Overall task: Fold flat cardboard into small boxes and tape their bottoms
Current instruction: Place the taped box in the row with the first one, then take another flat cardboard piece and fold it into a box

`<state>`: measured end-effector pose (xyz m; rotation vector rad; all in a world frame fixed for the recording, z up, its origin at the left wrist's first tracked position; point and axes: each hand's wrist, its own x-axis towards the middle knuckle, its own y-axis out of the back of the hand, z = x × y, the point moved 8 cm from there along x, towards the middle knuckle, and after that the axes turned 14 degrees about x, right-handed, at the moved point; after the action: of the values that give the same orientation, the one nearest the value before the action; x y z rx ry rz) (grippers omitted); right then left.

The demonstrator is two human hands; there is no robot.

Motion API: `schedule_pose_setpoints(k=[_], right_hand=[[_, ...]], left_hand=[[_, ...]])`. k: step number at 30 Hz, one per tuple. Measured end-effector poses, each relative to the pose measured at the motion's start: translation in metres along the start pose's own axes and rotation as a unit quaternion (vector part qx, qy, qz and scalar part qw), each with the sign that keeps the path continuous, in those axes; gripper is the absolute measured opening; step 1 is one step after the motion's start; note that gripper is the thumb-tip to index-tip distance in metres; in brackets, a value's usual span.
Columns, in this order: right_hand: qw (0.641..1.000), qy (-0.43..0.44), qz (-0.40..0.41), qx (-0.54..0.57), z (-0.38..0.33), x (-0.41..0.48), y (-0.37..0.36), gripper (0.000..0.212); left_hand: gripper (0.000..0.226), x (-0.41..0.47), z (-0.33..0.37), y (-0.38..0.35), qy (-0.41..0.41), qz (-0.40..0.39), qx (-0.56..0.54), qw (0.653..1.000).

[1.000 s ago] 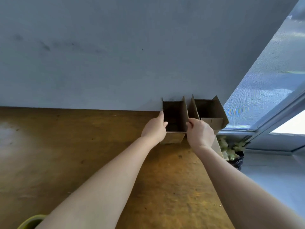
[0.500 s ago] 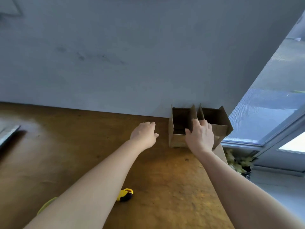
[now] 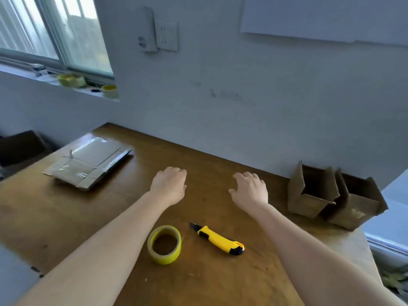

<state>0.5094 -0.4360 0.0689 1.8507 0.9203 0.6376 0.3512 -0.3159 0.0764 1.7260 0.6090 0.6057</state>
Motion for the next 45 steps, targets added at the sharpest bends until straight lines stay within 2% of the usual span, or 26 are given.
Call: schedule_pose_setpoints(k=[5,10,13,16,21,29,35,39,42,45], right_hand=[[0.997,0.063,-0.042,-0.024,-0.107,-0.012,-0.05,0.042],[0.991,0.1,-0.078,-0.043,-0.196,-0.027,-0.108,0.045],[0.988,0.115,-0.092,-0.042,-0.238,-0.032,-0.136,0.045],[0.985,0.129,-0.106,-0.047,-0.272,-0.031,-0.161,0.043],[0.978,0.154,-0.125,-0.069,-0.313,-0.008,-0.199,0.045],[0.97,0.176,-0.145,-0.078,-0.353,0.053,-0.253,0.043],[0.974,0.145,-0.158,-0.071,-0.368,0.092,-0.29,0.04],[0.98,0.095,-0.163,-0.061,-0.368,0.114,-0.316,0.039],[0.986,0.039,-0.161,-0.033,-0.366,0.128,-0.332,0.041],[0.986,-0.023,-0.163,-0.004,-0.364,0.139,-0.347,0.044]], left_hand=[[0.022,-0.052,-0.099,-0.013,0.041,0.0,0.015,0.999],[0.018,-0.097,-0.188,-0.039,0.067,-0.035,0.036,0.997],[0.021,-0.116,-0.231,-0.054,0.081,-0.05,0.044,0.994],[0.027,-0.126,-0.264,-0.071,0.093,-0.067,0.038,0.993],[0.016,-0.118,-0.307,-0.102,0.119,-0.087,0.02,0.989],[0.015,-0.076,-0.359,-0.154,0.15,-0.119,0.007,0.981],[0.023,-0.041,-0.401,-0.191,0.159,-0.131,0.0,0.979],[0.029,-0.013,-0.43,-0.225,0.161,-0.145,-0.01,0.976],[0.043,0.005,-0.449,-0.247,0.169,-0.153,-0.017,0.974],[0.067,0.017,-0.468,-0.273,0.211,-0.187,-0.075,0.957]])
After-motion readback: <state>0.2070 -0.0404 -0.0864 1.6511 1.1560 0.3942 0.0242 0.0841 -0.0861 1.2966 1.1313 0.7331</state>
